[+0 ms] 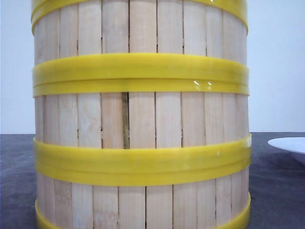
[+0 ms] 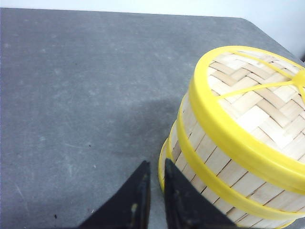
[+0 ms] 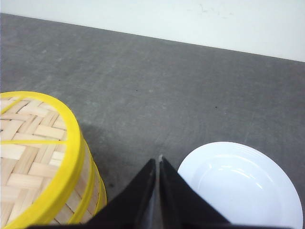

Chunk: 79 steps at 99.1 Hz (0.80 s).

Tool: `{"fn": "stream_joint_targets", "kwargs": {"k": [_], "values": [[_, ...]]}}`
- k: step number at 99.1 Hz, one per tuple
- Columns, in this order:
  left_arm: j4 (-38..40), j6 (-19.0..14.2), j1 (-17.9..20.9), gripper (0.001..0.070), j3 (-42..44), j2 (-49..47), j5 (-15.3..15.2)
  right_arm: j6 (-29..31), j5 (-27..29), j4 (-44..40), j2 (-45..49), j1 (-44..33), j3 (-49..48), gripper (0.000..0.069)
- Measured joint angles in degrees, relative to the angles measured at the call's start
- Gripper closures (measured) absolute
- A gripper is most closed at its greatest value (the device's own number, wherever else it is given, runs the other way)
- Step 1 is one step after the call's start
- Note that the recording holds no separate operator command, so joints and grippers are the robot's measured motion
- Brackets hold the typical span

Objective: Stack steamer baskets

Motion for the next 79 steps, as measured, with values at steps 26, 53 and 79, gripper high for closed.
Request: {"fn": "stream_joint_targets", "kwargs": {"k": [26,53,79], "values": [[0.00,0.02,0.00,0.0684,0.00,0.00,0.00,0.00,0.00,0.00,0.00,0.00,0.00,0.0682],[0.31,3.67,0.07,0.0684,0.00,0.00,-0.20,0.02,0.00,0.00,0.00,0.00,0.00,0.0682],[14.19,9.44,10.21,0.0684,-6.21,-0.09,-6.01,0.02,0.00,0.00,0.00,0.00,0.00,0.0682]]}}
